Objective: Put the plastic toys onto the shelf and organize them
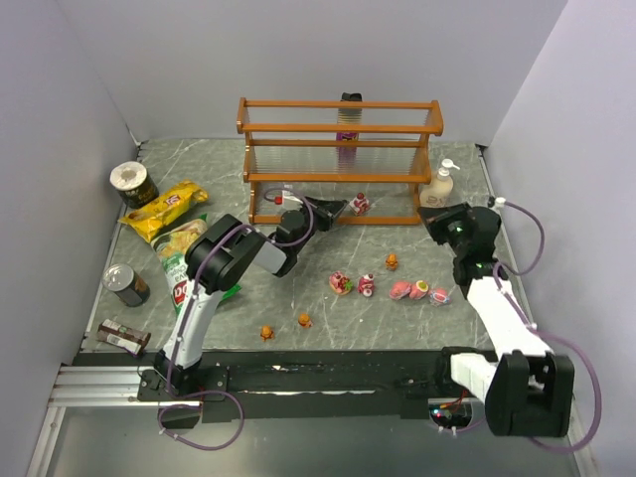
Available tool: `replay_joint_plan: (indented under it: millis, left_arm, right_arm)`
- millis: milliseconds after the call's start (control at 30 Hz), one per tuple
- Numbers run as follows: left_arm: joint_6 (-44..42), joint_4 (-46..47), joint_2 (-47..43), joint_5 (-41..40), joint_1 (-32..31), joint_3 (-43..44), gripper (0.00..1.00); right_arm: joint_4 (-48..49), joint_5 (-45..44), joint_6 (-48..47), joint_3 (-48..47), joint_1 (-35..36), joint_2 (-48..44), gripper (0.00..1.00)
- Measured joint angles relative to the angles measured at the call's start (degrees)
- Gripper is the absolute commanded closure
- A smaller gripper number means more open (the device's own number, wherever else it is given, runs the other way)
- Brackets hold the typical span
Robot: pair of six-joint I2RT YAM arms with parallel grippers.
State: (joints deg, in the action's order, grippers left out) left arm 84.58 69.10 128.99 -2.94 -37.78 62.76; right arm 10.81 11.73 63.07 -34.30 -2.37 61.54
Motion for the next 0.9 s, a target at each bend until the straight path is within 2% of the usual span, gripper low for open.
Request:
replay_joint_plan:
  millis: [300, 600, 900]
  left_arm:
    - [3.15, 0.39, 6.27, -3.5, -0.13, 6.16, 0.96]
    - [6.91, -2.93, 8.5, -9.88, -0.74, 10.03, 0.99]
    - [9.64, -12.15, 9.27, -13.53, -2.23, 17.53, 0.99]
  right_arm:
    - [-9.77, 1.14, -4.79, -0.13, -1.9, -13.64, 0.98]
    - [-18.05, 1.2, -7.43, -0.15, -2.03, -17.79, 0.97]
    - [-23.63, -0.09, -9.2, -0.15, -2.08, -20.59, 0.97]
